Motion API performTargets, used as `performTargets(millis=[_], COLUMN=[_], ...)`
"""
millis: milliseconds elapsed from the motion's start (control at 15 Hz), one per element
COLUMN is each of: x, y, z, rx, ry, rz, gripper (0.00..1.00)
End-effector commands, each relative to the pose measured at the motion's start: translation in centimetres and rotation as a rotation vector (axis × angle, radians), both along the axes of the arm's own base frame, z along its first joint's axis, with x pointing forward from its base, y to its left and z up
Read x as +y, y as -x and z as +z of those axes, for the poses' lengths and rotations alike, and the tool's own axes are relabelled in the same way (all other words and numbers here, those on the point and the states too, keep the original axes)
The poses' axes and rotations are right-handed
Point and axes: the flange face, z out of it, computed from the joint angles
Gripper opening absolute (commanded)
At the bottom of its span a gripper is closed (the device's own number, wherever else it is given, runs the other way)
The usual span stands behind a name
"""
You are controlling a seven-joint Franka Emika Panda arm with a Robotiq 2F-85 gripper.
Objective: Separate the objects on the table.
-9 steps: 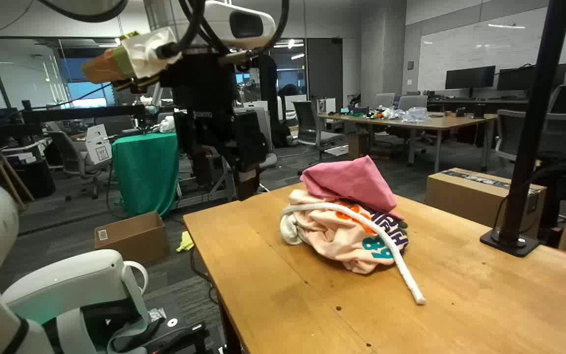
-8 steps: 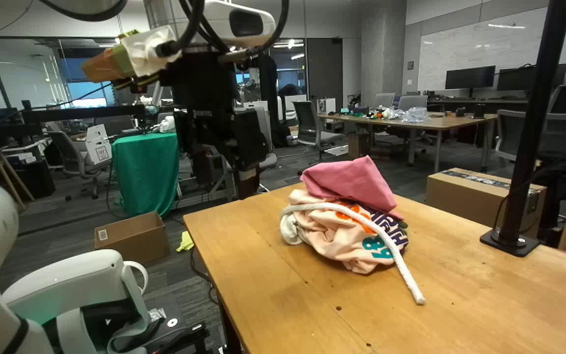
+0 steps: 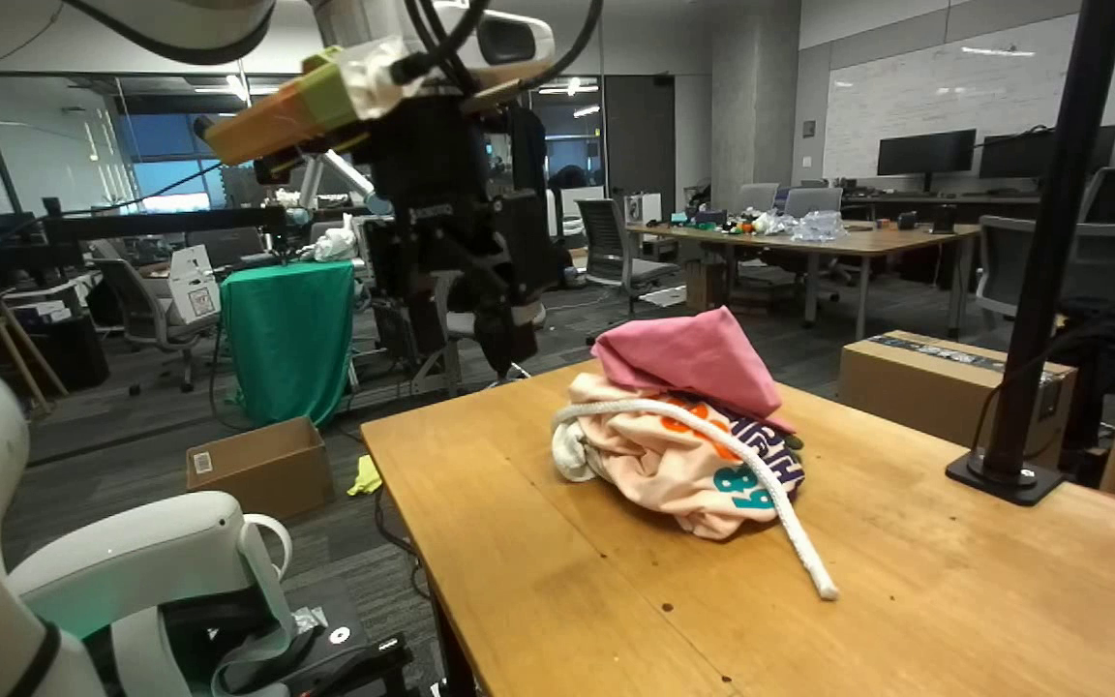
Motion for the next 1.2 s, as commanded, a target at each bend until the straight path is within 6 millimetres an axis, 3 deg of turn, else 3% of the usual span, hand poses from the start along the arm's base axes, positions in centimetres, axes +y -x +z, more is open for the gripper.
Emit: performTargets(millis=[0, 400, 733, 1133], x=[0.3, -0.3, 0.4, 6.1], y=[-6.6, -16.8, -26.2, -35.0], z=[0.1, -2.3, -5.0, -5.2], rx=[0.016, 0.051, 0.052, 0.032], ry=[0.073, 0.137, 0.165, 0.179], rz=[0.128, 0.379, 0.642, 0.819], gripper=[1.00, 1.00, 1.00, 1.00])
